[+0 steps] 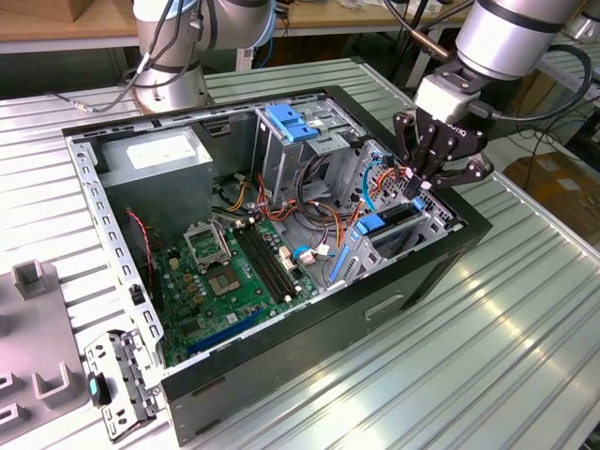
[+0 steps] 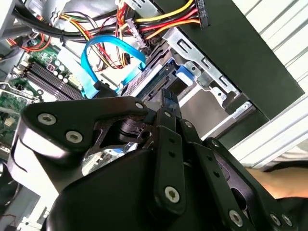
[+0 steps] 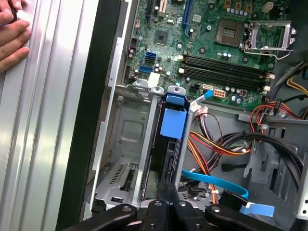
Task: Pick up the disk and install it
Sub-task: 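Insert the first disk wire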
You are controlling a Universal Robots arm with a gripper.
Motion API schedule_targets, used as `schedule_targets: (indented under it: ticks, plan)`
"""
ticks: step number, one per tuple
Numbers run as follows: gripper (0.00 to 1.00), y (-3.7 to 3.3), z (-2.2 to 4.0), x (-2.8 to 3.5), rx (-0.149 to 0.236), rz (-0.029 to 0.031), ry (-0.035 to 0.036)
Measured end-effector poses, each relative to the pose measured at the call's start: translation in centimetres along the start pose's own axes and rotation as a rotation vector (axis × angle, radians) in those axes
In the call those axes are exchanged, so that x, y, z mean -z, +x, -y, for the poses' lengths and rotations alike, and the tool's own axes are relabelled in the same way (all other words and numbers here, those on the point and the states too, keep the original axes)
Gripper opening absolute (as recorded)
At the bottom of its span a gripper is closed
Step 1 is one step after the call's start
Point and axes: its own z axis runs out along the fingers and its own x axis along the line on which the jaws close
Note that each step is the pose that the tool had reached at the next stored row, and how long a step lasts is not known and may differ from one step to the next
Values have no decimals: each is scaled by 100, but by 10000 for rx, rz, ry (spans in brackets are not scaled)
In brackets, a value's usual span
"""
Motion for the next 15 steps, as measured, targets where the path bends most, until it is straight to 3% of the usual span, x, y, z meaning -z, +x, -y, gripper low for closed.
schedule_targets:
  ticks: [2, 5, 7, 8, 10, 15]
  plan:
    - [11, 2, 9, 0, 369, 3, -4]
    - [11, -11, 51, 0, 551, 5, -3]
    - [11, -8, 65, 6, 1089, 9, -7]
    - [11, -9, 67, 80, 1216, 12, -10]
    - [11, -10, 150, 101, 1330, 20, -32]
    - [11, -69, 264, 101, 1411, 19, -32]
